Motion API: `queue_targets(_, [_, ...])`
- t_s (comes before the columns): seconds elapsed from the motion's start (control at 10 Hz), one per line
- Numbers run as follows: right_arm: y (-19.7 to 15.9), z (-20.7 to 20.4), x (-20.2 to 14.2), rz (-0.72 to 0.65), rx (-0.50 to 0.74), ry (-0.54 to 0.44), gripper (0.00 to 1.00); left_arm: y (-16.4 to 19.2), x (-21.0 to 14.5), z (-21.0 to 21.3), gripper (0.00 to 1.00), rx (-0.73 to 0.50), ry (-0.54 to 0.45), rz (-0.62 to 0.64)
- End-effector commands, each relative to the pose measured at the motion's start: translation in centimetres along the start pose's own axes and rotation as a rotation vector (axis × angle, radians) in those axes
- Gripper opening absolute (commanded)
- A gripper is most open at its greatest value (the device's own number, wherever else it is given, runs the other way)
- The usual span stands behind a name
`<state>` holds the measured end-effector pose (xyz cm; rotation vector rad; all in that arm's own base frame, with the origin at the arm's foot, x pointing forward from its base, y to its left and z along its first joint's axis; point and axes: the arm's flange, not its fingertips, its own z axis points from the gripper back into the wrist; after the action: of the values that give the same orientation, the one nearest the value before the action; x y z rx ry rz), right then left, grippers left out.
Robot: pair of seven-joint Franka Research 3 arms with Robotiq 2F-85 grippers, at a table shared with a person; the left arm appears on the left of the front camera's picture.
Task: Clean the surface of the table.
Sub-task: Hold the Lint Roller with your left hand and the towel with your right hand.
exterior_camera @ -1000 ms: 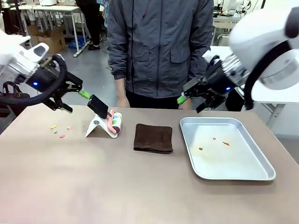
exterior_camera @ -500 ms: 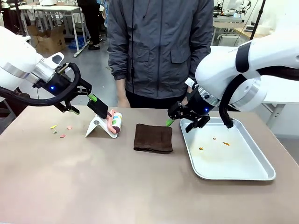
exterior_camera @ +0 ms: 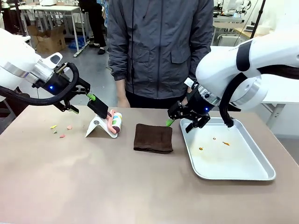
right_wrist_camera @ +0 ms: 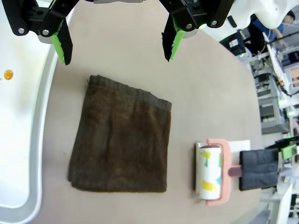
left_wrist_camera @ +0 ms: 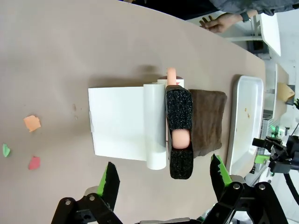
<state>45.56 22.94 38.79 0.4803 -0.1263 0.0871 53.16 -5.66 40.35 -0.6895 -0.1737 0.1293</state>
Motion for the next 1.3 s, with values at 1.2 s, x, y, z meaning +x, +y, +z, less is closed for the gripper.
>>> queue_targets(1.2, [3.3,-12.3,8.2,-0.289,-0.329,0.093,1.0,-1.8,1.6,-3.1,1.0,-0.054,0.018,0.026])
